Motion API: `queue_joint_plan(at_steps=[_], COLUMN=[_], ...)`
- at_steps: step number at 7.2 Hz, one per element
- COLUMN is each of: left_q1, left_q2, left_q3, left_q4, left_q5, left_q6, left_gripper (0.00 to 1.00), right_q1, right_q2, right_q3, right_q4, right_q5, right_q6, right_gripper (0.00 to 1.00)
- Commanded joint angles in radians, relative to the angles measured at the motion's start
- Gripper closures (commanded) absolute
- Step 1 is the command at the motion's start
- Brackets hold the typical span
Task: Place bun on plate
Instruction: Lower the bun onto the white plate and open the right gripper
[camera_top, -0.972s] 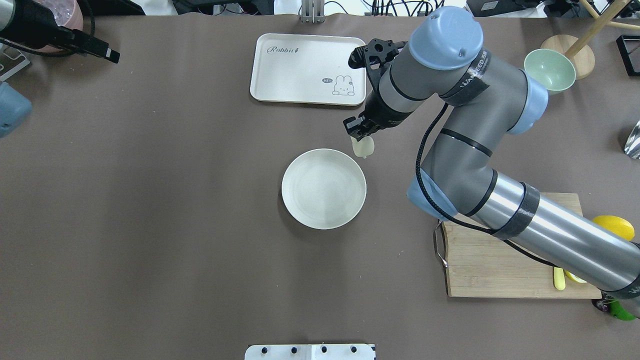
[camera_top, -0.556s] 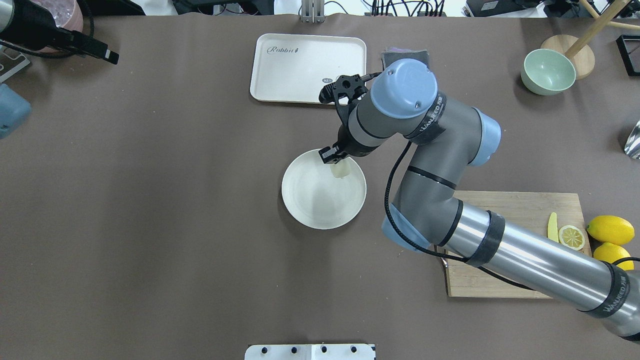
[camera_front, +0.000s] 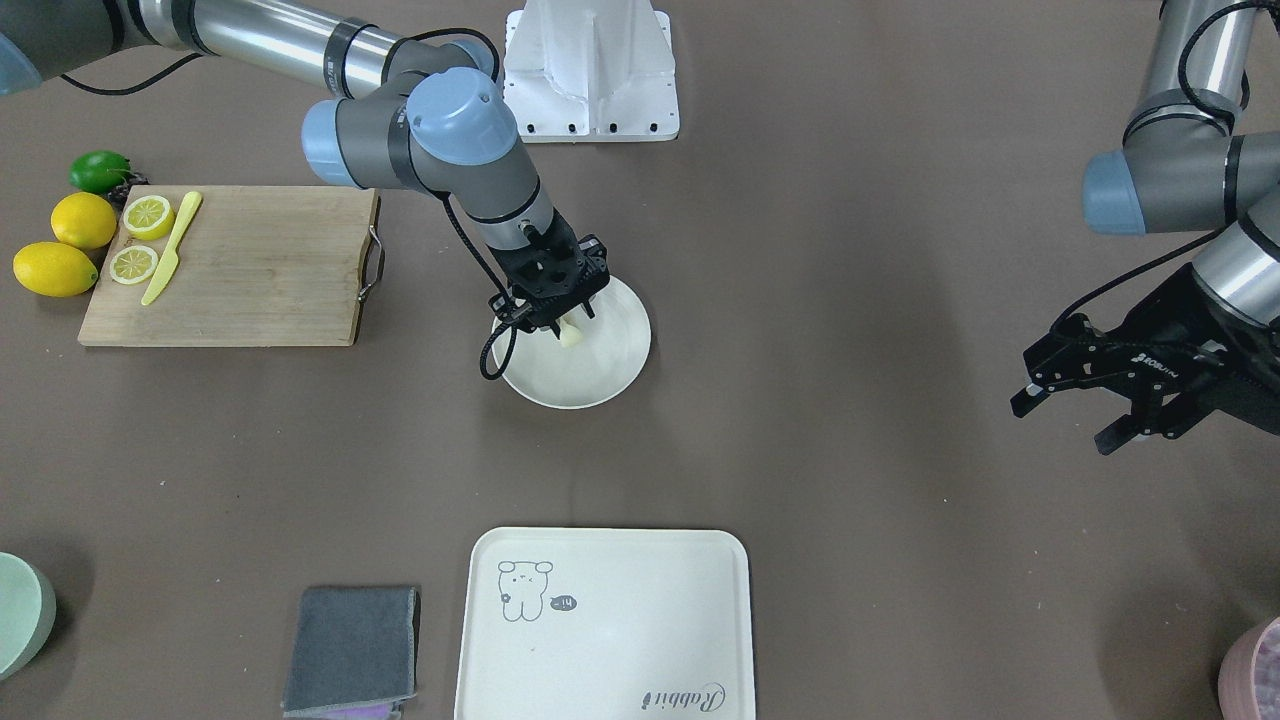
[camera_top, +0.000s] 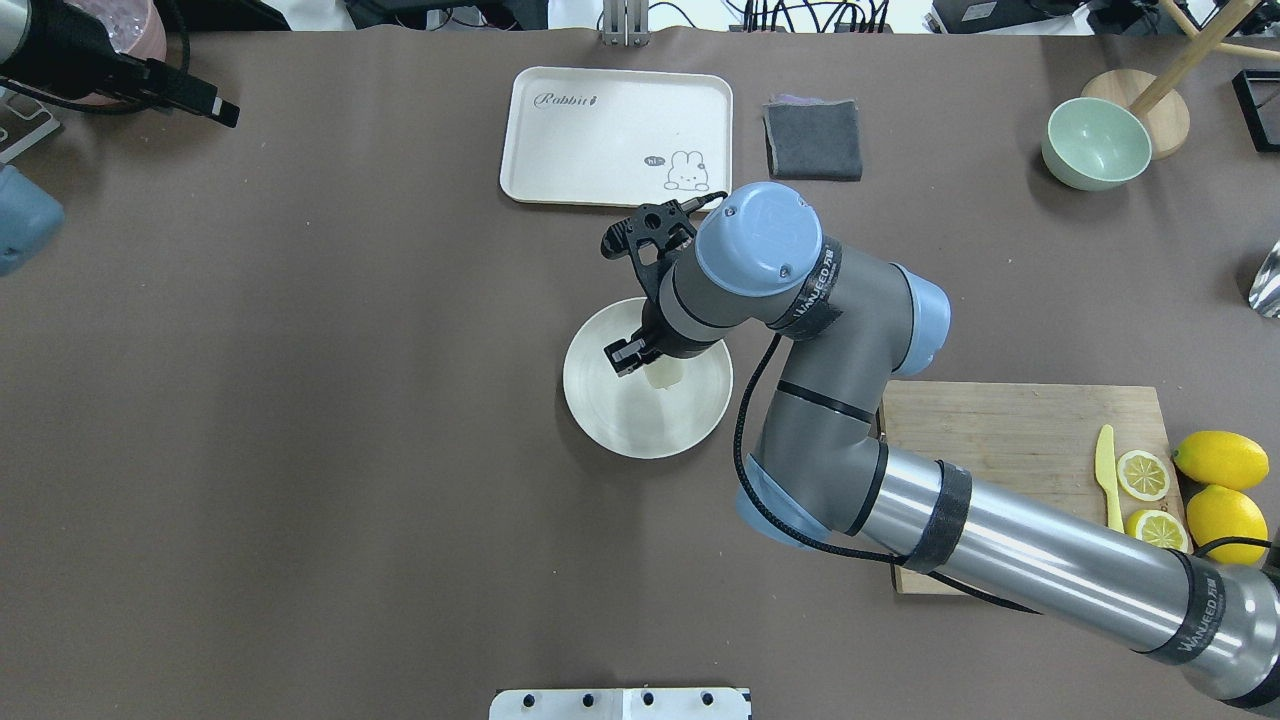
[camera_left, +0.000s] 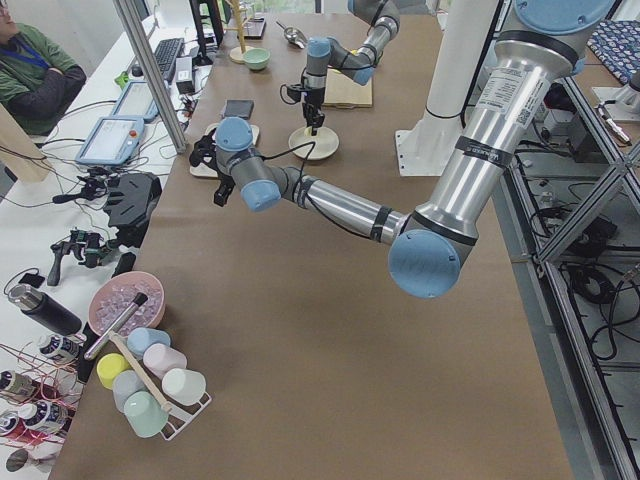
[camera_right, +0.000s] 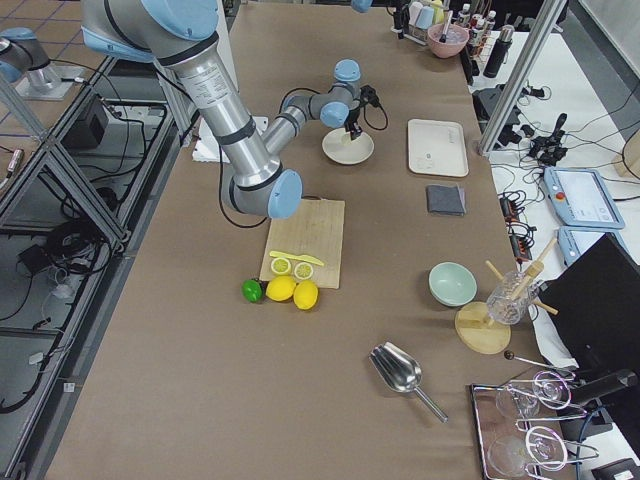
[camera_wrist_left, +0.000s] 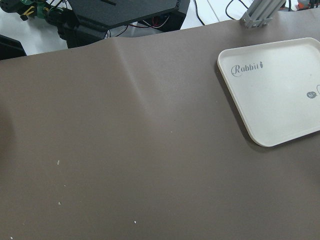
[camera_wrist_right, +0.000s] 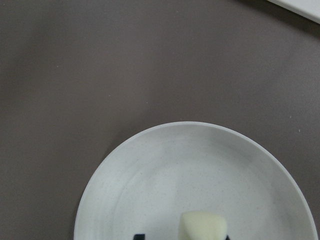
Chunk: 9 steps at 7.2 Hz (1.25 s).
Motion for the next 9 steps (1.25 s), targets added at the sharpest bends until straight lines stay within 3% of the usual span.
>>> queue_joint_plan(at_steps=[1,4,6,8,9], left_q1=[0.000,0.002,0.000,-0.064,-0.099], left_q2=[0.000,0.000,0.004,0.006,0.000], left_q3=[0.000,0.016,0.017,0.071,0.094], left_q4=[-0.002,-0.002,0.002,0.005,0.012], left_q5=[0.000,0.003,0.005,0.000,-0.019], left_q6=[-0.001,0.001,0.010,0.013,0.013], left_gripper=[0.03,0.03,0.03,0.02,0.02], right_q1=[-0.002,-0.002,0.068,0.248,0.353], right_q2=[0.000,0.005,-0.003,-0.038,-0.078], right_q3=[0.008,0.033,0.038,0.025,0.025], right_q4=[0.001,-0.001,-0.004,-0.033,-0.039], right_q5=[-0.001,-0.003,0.000,0.103,0.199], right_q6=[0.000,0.008,0.047,0.054,-0.021], right_gripper=[0.00,0.00,0.00,0.00,0.00])
